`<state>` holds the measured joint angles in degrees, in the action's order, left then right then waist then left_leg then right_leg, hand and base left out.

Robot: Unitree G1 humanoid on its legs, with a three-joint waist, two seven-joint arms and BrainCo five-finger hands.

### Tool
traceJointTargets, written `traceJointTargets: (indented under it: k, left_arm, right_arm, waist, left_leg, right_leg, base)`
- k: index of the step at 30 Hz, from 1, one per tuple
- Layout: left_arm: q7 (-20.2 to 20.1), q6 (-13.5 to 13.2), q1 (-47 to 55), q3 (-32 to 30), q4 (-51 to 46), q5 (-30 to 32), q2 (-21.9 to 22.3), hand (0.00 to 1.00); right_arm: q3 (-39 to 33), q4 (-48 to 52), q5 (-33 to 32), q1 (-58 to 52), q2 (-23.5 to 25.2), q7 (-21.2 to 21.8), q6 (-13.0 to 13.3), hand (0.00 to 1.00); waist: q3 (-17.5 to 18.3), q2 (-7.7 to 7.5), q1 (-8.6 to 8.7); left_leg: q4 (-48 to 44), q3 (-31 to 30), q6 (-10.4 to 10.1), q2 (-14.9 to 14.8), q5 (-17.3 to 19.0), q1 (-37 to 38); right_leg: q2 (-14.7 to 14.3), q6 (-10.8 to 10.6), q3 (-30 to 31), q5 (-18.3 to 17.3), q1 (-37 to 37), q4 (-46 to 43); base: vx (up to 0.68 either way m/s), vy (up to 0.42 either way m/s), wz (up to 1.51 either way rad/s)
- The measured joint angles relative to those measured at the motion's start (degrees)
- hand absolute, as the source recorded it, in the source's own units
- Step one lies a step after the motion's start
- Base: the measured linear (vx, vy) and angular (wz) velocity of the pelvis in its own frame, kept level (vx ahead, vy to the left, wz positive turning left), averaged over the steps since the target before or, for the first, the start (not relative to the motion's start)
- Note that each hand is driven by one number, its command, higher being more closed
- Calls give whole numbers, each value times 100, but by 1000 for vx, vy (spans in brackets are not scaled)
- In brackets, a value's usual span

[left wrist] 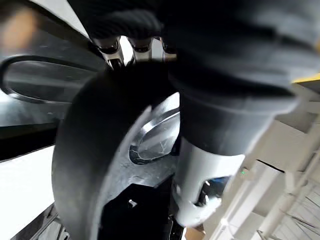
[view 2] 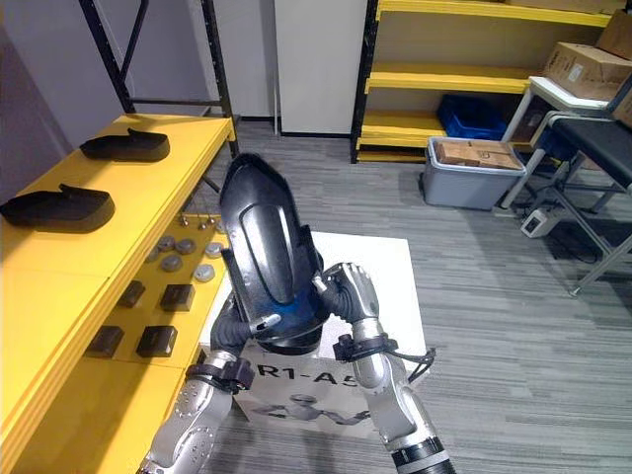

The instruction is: Walk over and take plastic housings, then place them on the shelf

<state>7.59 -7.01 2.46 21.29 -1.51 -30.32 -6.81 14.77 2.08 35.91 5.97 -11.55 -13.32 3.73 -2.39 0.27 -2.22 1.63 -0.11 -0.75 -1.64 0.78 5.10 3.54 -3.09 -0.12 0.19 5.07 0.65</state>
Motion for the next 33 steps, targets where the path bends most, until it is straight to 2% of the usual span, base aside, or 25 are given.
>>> traceJointTargets:
  k: [5,6,11,12,17,18,23,26,28,30,31,33]
  left_arm:
    - [-107,99,2,-32,47,-241,-83,0]
    - [-150,110,3,-33,48,-345,-91,100]
    - [-203,148,35,-198,86,-444,-92,100]
    - [-202,148,52,-239,88,-444,-110,100]
    - [-149,151,61,-441,203,-437,-117,100]
    - [-109,152,64,-469,226,-430,-116,100]
    - [-41,151,76,-614,227,-368,-96,100]
    - [-40,151,112,-640,192,-233,-26,100]
    - [-35,151,241,-707,16,-72,54,100]
    - [-46,152,417,-788,-245,202,178,100]
    - [-54,151,464,-838,-296,279,205,100]
    - [-58,149,594,-1000,-486,538,283,100]
  right_arm:
    - [0,-213,27,-4,-58,94,2,100]
    - [1,-224,27,-4,-102,112,5,100]
    - [1,-308,26,-8,-133,149,77,100]
    - [12,-308,26,-11,-136,167,136,0]
    - [232,-307,3,-14,-111,215,351,0]
    - [266,-305,-112,-14,-92,264,456,0]
    - [364,-248,-596,-142,53,385,604,0]
    - [321,-188,-1253,-165,119,515,605,0]
    - [244,120,-2043,-256,170,660,609,0]
    - [-294,568,-2866,-408,483,774,643,0]
    - [-497,646,-3081,-411,564,780,649,0]
    - [-1334,885,-3844,-420,687,770,737,0]
  waist:
    - [-1,-2,3]
    - [-3,-4,1]
    - [-7,-10,7]
    - [-10,-15,7]
    - [-17,-30,7]
    - [-31,-53,4]
    - [-39,-115,5]
    - [-39,-115,9]
    - [-40,-115,13]
    - [-40,-115,11]
    - [-40,-115,16]
    - [-42,-118,22]
  left_leg:
    - [0,24,0,-4,0,-2]
    - [0,24,0,-4,0,-3]
    - [1,24,1,-8,0,-3]
    - [2,24,0,-11,0,-3]
    - [14,24,0,2,0,12]
    - [14,24,1,0,0,16]
    - [21,7,8,12,-5,24]
    - [30,-5,19,32,-14,27]
    - [42,-5,21,34,-16,32]
    - [58,-2,21,34,-16,69]
    - [65,1,21,35,-16,87]
    - [80,4,20,42,-14,115]
  right_leg:
    - [-5,8,34,5,-12,2]
    - [-5,8,34,5,-13,2]
    - [-10,8,34,5,-13,2]
    - [-12,8,34,5,-12,2]
    - [-12,8,32,5,-8,-4]
    - [-8,8,31,5,-4,-6]
    - [7,5,6,3,8,-11]
    - [23,2,-31,1,12,-13]
    - [26,1,-32,0,11,-13]
    - [29,-7,-36,-6,39,-14]
    - [30,-11,-36,-9,54,-14]
    - [38,-17,-36,-13,76,-13]
  base:
    - [-1,3,-2]
    - [0,0,0]
    - [0,0,0]
    - [0,0,0]
    - [0,0,0]
    - [0,0,0]
    - [0,0,1]
    - [0,0,0]
    - [0,0,0]
    - [0,0,0]
    - [0,0,0]
    - [0,0,0]
